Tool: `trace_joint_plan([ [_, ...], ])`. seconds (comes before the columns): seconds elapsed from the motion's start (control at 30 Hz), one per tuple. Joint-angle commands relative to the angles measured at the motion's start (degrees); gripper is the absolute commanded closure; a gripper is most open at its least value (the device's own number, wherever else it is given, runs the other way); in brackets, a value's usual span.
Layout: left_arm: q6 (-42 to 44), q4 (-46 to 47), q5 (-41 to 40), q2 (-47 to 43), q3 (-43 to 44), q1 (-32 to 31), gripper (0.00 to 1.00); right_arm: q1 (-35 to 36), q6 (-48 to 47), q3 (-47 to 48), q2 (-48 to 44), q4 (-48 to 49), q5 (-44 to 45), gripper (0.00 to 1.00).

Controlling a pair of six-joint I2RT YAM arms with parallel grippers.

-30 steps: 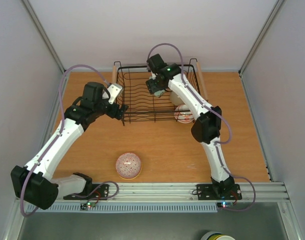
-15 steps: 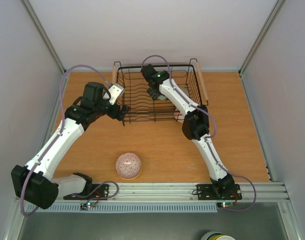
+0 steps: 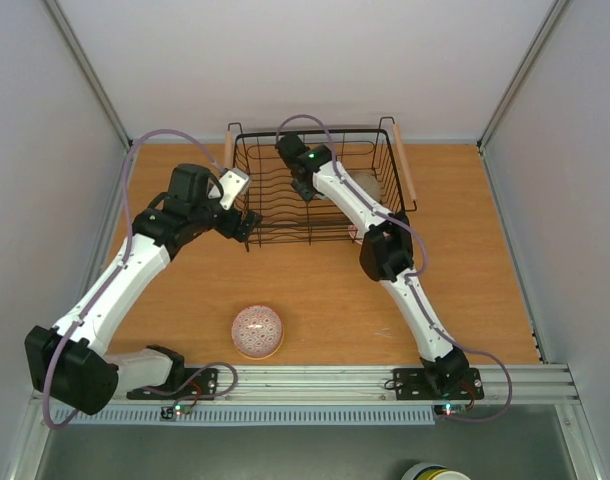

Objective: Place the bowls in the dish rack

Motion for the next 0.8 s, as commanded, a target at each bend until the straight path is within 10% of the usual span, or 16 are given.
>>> trace_joint_plan([
  [0.0, -0.15, 1.17, 0.60, 0.08, -0.02, 0.25, 0.01, 1.67, -1.32, 1.91, 2.59, 0.28, 0.79, 0.42],
  [0.33, 0.07, 1.22, 1.16, 0.34, -0.19, 0.25, 0.01, 2.63, -2.15, 1.23, 4.08, 0.66, 2.25, 0.04],
  [0.77, 0.25, 1.35, 0.94, 0.10, -0.28, 0.25, 0.01, 2.83, 1.20, -1.03, -3.56, 1.77, 0.12, 0.01],
])
